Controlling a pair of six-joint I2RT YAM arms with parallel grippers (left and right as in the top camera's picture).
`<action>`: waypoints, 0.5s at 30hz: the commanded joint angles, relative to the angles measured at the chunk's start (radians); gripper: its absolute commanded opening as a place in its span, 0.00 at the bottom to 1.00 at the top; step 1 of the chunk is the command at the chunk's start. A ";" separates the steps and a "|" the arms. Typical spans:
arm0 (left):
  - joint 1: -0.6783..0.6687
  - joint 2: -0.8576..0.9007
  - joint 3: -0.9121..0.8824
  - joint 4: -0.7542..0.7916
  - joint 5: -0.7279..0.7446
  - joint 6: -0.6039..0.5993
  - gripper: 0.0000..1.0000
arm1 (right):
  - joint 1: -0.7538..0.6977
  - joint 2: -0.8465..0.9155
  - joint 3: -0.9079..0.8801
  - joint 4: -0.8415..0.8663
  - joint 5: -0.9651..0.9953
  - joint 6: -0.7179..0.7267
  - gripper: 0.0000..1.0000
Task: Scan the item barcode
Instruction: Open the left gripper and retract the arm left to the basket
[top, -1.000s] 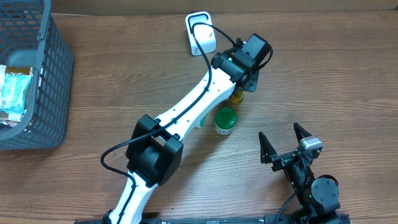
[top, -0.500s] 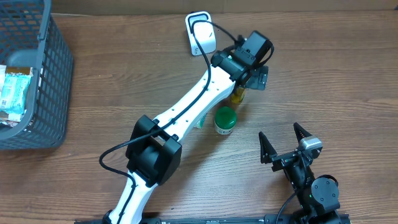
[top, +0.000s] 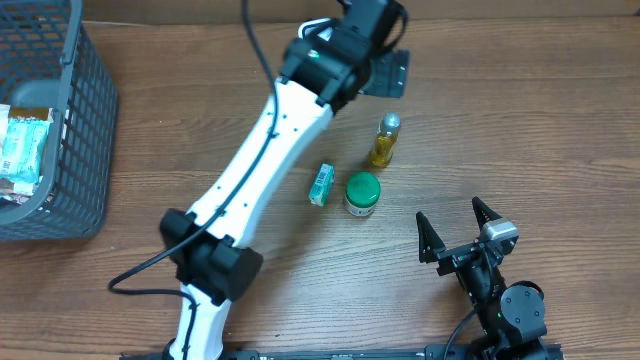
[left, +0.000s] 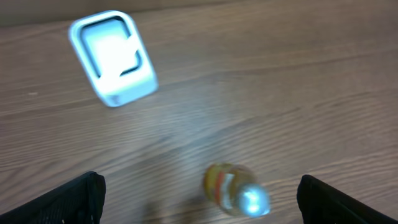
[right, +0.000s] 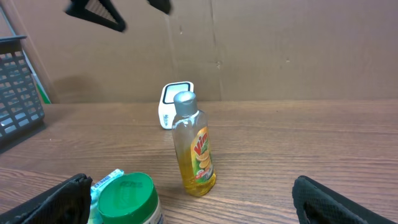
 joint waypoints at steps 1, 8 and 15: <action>0.073 -0.114 0.026 -0.027 -0.018 0.068 1.00 | -0.006 -0.007 -0.010 0.002 -0.002 -0.006 1.00; 0.231 -0.250 0.026 -0.046 -0.047 0.258 1.00 | -0.006 -0.007 -0.010 0.002 -0.002 -0.006 1.00; 0.398 -0.309 0.026 -0.045 -0.232 0.308 1.00 | -0.006 -0.007 -0.010 0.002 -0.002 -0.006 1.00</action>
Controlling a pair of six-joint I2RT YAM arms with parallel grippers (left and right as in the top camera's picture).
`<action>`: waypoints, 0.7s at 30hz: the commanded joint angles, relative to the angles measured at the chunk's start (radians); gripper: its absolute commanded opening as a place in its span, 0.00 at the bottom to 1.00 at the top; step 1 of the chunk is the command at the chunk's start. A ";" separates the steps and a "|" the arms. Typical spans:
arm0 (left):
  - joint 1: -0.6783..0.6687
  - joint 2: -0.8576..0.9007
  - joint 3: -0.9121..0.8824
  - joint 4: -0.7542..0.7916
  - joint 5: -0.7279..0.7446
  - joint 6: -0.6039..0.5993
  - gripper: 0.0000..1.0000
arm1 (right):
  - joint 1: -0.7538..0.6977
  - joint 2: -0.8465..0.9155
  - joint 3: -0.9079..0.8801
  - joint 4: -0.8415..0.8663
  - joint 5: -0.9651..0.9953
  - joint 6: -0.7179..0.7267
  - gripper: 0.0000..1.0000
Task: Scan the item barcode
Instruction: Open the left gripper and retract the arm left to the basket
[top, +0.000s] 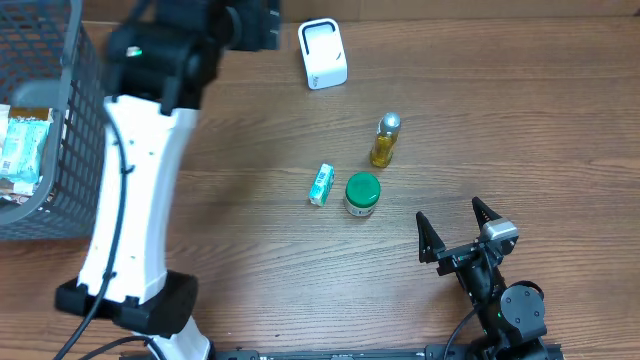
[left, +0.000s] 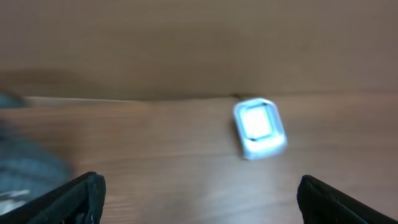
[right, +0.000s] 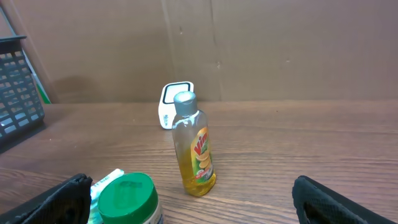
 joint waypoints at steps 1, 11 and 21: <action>0.074 -0.023 0.020 -0.002 -0.169 0.050 1.00 | -0.006 -0.007 -0.010 0.002 -0.002 -0.006 1.00; 0.189 -0.022 0.019 0.022 -0.251 0.109 1.00 | -0.006 -0.007 -0.010 0.003 -0.002 -0.006 1.00; 0.292 -0.008 0.005 0.065 -0.311 0.125 1.00 | -0.006 -0.007 -0.010 0.003 -0.002 -0.006 1.00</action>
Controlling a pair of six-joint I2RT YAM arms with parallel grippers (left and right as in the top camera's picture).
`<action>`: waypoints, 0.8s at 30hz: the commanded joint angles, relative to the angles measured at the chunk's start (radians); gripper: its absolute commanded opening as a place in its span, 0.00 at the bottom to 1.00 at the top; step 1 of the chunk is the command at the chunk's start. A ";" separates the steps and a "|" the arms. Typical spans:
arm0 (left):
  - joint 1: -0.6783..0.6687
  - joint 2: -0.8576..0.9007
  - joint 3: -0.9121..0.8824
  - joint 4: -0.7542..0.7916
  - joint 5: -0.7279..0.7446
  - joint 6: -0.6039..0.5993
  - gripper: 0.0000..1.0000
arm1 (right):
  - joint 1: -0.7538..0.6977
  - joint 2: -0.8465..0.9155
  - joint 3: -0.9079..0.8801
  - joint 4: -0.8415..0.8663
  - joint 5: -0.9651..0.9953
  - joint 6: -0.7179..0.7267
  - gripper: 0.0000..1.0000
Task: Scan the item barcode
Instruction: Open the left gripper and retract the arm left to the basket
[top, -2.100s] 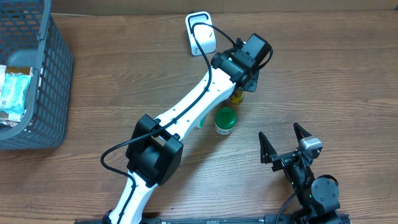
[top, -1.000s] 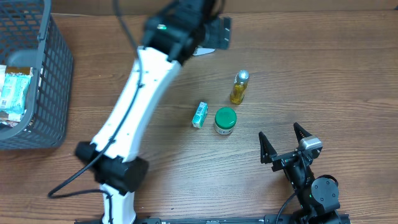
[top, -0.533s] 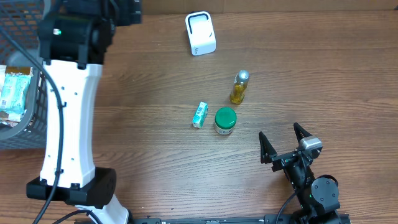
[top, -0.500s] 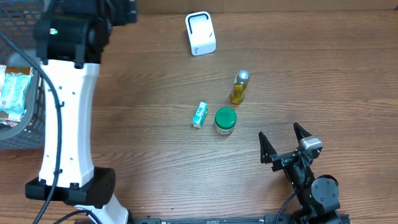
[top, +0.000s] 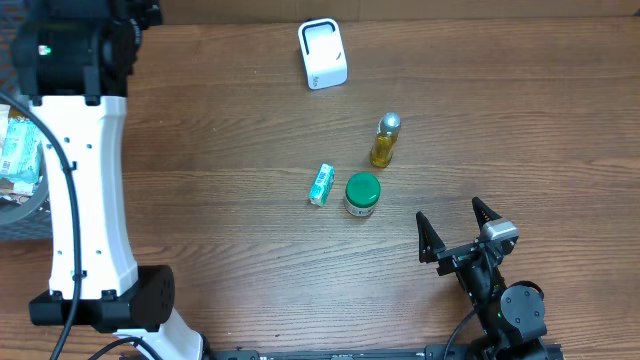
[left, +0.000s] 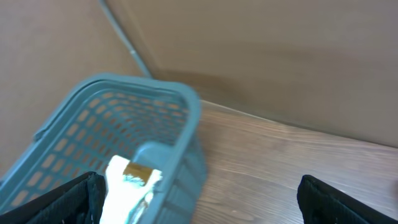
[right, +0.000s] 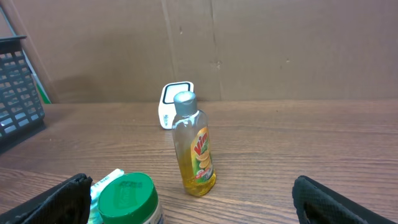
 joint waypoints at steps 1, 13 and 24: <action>0.062 -0.002 -0.009 0.004 -0.027 0.023 1.00 | -0.006 -0.007 -0.010 0.002 -0.002 -0.006 1.00; 0.284 -0.002 -0.233 0.059 -0.028 0.050 1.00 | -0.006 -0.007 -0.010 0.002 -0.002 -0.006 1.00; 0.515 -0.002 -0.395 0.140 0.096 0.097 1.00 | -0.006 -0.007 -0.010 0.002 -0.002 -0.006 1.00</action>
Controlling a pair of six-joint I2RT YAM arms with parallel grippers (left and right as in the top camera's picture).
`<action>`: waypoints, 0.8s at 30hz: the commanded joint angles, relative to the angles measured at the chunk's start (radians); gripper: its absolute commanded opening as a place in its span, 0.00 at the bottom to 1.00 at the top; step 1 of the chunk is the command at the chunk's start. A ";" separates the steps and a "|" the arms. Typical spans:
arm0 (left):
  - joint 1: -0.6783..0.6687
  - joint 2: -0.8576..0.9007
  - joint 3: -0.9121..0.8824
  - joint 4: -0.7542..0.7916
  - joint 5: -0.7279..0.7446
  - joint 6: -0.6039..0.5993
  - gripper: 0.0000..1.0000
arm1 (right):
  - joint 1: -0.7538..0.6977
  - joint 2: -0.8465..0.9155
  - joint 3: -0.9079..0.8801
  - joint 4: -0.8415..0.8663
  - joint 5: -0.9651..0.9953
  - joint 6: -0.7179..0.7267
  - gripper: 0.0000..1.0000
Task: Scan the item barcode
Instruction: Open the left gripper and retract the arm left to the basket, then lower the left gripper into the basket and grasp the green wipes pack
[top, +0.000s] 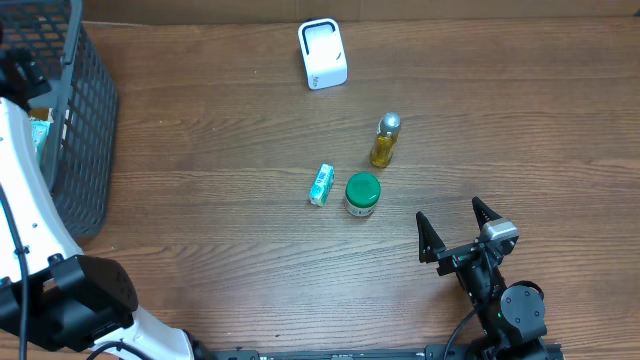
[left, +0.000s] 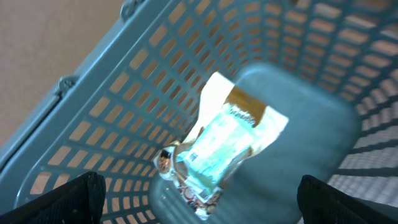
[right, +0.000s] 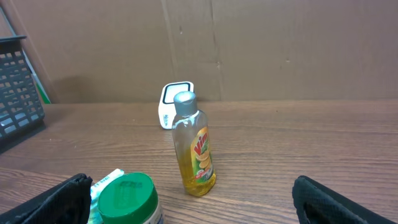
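Observation:
The white barcode scanner (top: 322, 53) stands at the table's far edge, also visible as the scanner (right: 173, 104) behind the yellow bottle (right: 196, 151). My left gripper (left: 199, 208) is open, hovering above the grey basket (left: 106, 106) and looking down on a teal-and-white packet (left: 224, 142) lying inside. Its black fingertips (left: 73, 200) show only at the lower corners. My right gripper (top: 460, 232) rests open near the front edge, nothing between its fingers.
A yellow bottle (top: 385, 140), a green-lidded jar (top: 362, 194) and a small green-white box (top: 321, 184) stand mid-table. The basket (top: 80, 130) sits at the left edge, with the left arm (top: 30, 200) rising along it.
My left gripper has moved from beside the basket's outer corner to right above its inside, with the packet now under it. The right arm and the table items have not moved.
My left gripper was open above the yellow bottle and scanner. Then it was farther left, with the scanner off to its right. Then it faced the basket from outside. Now it hangs open over the packet in the basket. The right arm stayed still throughout.

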 joint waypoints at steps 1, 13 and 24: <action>0.069 -0.002 -0.040 0.022 0.053 0.048 1.00 | -0.006 -0.007 -0.010 0.002 -0.002 -0.005 1.00; 0.192 0.003 -0.219 0.160 0.271 0.231 1.00 | -0.006 -0.007 -0.010 0.002 -0.002 -0.005 1.00; 0.192 0.107 -0.237 0.166 0.279 0.310 1.00 | -0.006 -0.007 -0.010 0.002 -0.002 -0.005 1.00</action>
